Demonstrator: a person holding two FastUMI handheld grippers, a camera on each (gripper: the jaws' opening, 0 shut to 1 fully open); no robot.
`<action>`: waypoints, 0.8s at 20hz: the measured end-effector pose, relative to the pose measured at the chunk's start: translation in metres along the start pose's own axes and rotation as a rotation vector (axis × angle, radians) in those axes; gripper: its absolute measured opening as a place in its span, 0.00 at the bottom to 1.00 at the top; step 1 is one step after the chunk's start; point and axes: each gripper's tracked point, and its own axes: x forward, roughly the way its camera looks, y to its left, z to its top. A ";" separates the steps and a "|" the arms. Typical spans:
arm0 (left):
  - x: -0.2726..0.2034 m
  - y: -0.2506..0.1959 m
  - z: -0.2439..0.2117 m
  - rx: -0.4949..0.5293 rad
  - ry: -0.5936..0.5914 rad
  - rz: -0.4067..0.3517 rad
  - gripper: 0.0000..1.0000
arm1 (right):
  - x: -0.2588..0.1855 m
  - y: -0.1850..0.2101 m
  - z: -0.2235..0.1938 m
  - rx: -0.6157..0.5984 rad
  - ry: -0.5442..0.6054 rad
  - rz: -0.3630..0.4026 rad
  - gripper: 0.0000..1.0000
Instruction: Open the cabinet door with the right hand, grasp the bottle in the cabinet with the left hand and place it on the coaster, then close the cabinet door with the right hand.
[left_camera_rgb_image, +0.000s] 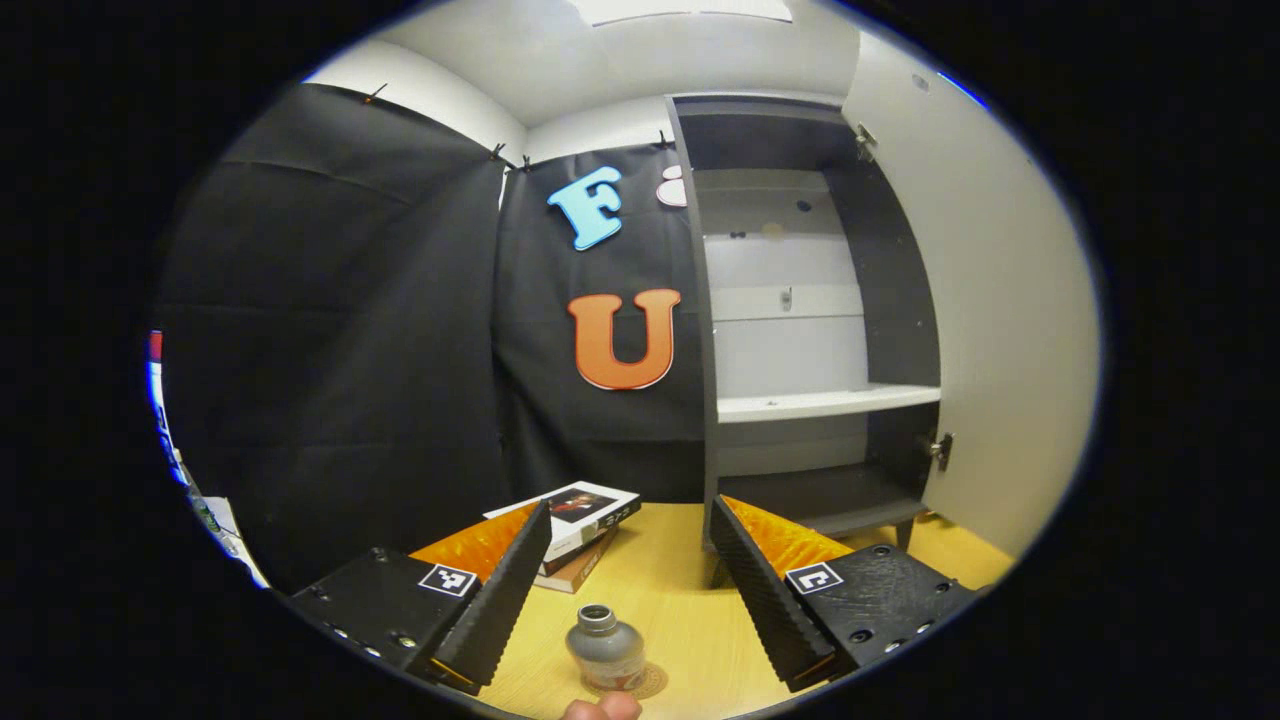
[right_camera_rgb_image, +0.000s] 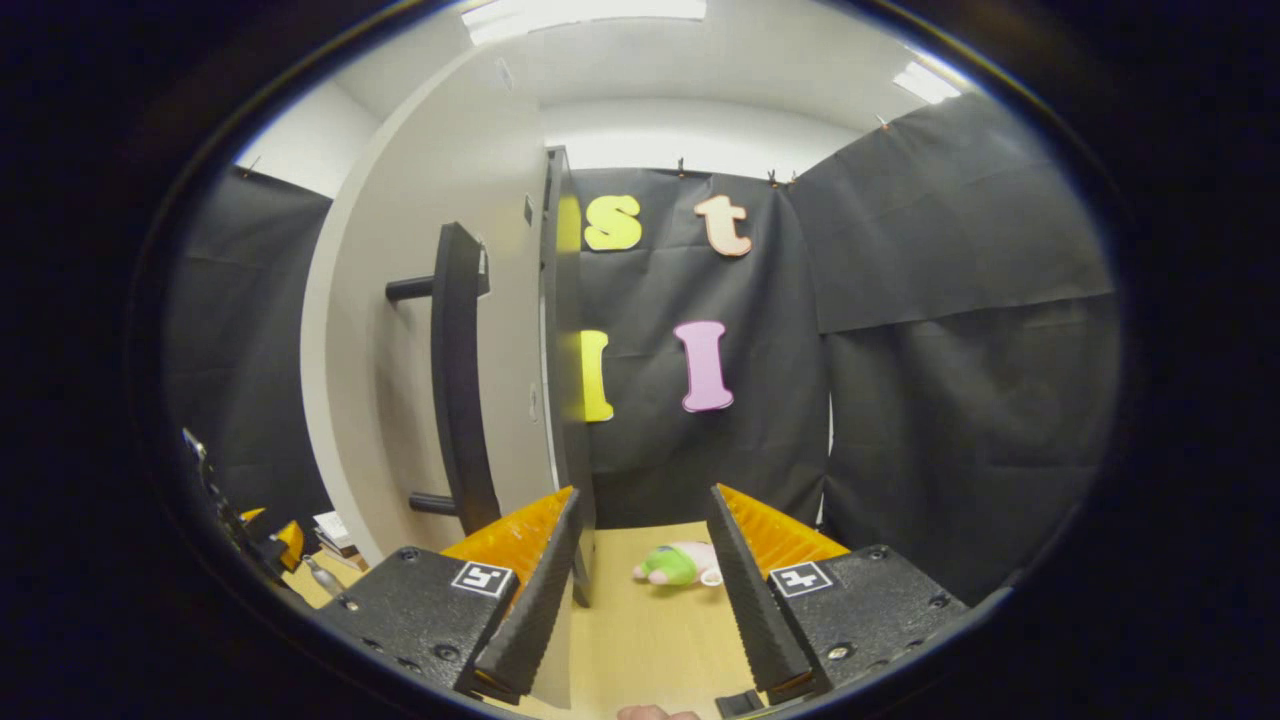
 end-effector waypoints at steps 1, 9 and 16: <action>0.000 -0.006 0.016 -0.015 0.001 -0.020 0.96 | 0.001 0.000 0.001 0.009 -0.011 -0.002 0.79; -0.026 -0.035 0.085 -0.038 -0.028 -0.072 0.96 | -0.001 0.001 0.007 -0.027 -0.034 0.003 0.79; -0.056 -0.058 0.081 -0.006 -0.025 -0.139 0.96 | -0.002 0.007 0.005 -0.019 -0.010 0.013 0.76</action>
